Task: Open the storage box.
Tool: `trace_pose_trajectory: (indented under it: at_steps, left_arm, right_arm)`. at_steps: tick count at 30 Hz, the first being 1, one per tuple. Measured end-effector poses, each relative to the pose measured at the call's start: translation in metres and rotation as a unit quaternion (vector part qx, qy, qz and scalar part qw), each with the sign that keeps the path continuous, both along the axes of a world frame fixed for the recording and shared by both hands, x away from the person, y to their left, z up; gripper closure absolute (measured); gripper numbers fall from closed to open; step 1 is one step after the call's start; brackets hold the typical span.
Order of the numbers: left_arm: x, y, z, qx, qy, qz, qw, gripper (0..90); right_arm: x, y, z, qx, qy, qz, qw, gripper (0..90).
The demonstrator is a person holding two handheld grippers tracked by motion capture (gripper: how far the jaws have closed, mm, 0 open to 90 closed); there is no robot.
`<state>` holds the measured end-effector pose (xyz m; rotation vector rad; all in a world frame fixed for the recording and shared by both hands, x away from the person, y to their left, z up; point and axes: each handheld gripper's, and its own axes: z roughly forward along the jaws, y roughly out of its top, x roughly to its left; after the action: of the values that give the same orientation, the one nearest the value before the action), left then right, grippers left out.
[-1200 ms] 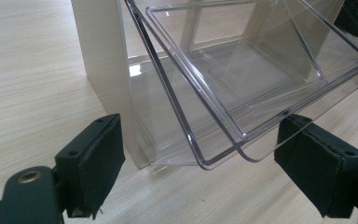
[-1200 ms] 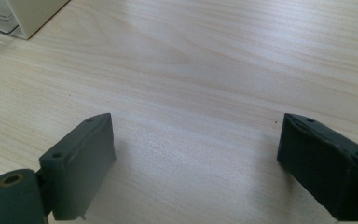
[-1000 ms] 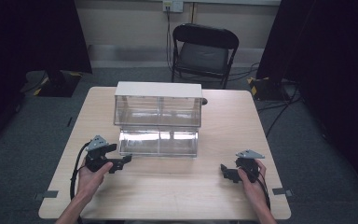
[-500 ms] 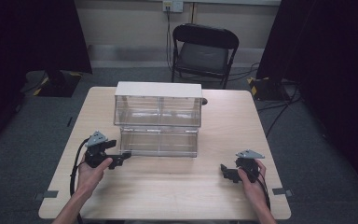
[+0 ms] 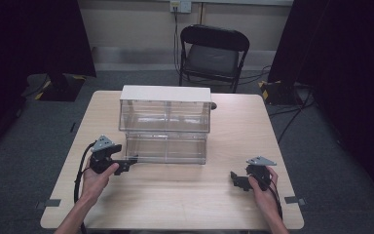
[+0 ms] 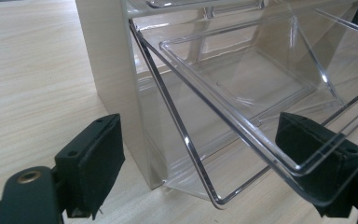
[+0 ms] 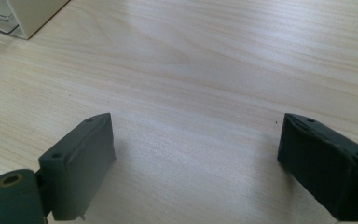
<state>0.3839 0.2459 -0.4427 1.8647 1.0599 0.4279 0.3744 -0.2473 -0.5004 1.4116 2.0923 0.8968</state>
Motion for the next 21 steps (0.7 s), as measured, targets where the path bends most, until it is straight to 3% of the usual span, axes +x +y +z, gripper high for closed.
trace_pose_trajectory:
  at_steps: [21]
  left_arm:
    - [0.006, -0.008, 0.011, -0.005, -0.012, -0.021, 0.9997, 15.4]
  right_arm:
    - [0.0, 0.0, 0.0, 0.0, 0.0, 0.0, 1.0, 10.2]
